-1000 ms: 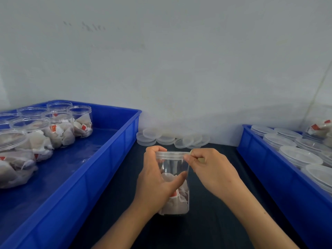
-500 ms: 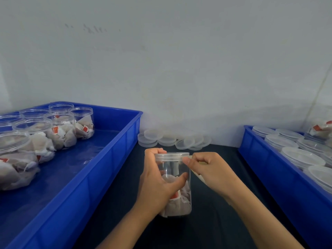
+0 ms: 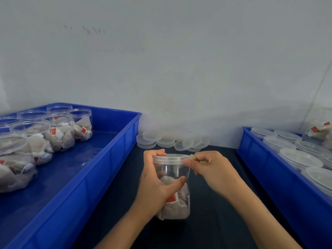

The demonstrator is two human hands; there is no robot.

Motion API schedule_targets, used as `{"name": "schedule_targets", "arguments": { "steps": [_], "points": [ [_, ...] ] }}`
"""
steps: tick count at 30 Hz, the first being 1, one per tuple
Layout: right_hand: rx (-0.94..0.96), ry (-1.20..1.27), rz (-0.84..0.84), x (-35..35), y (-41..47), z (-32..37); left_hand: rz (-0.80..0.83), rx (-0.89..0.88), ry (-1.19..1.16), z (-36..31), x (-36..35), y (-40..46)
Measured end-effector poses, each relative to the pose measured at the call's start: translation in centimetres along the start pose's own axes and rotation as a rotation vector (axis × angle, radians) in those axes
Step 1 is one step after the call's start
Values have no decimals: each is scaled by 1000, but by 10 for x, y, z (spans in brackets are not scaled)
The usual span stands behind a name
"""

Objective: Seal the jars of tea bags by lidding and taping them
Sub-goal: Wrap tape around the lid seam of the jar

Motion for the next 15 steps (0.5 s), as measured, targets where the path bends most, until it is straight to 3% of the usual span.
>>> {"name": "schedule_targets", "arguments": {
  "steps": [15],
  "points": [
    [-2,-20,129,0,-2,-1,8,33,-110,-1,-2,-1]
  ]
}}
Point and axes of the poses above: each hand's wrist, its own y-axis towards the middle knuckle, its own x-axis out of the back of the hand, z = x × y, the point moved 4 cm from there along y, towards the middle knuckle, and after that the axes turned 12 degrees about z, right-handed, at the moved point
